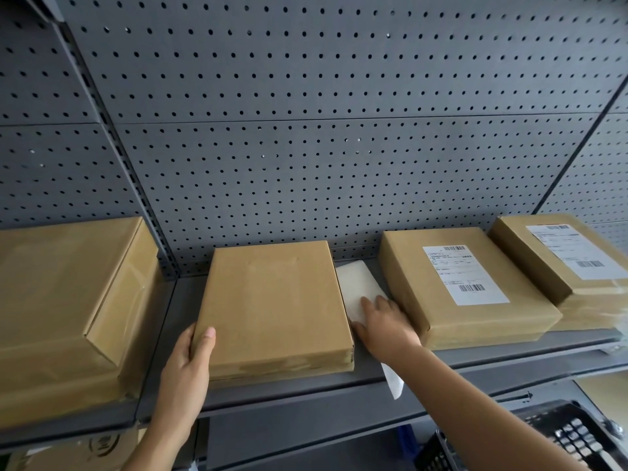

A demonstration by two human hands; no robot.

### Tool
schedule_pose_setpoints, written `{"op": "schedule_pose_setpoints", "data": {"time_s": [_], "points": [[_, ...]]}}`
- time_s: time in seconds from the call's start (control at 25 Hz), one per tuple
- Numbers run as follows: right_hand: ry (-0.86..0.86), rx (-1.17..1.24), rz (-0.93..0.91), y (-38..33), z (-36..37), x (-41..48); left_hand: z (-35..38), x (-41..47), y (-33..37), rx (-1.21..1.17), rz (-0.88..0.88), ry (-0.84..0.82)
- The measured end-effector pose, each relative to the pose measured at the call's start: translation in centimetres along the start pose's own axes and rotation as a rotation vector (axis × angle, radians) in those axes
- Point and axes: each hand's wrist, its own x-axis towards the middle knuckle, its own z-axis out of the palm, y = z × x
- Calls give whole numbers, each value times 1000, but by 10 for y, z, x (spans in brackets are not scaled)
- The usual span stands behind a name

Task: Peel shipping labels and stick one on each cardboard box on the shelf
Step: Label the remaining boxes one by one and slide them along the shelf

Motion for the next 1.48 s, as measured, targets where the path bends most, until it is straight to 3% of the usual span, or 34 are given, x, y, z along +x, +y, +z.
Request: {"op": "schedule_pose_setpoints", "data": {"time_s": [0.2, 0.4, 0.56, 0.96, 1.2, 1.48], "points": [[60, -64, 33, -12, -5, -12, 0, 0, 6, 7, 15, 28], [-85, 48, 119, -18, -11, -21, 0, 2, 10, 10, 20, 51], [-159, 42, 52, -13, -20, -30, 0, 2, 10, 28, 19, 84], [-50, 42, 22, 0, -37, -8, -2, -3, 15, 36, 18, 138], [58, 12, -23, -4, -47, 29, -1, -8, 28, 214, 284, 161], [-190, 50, -49, -2, -37, 68, 22, -2, 51, 552, 606, 35]]}}
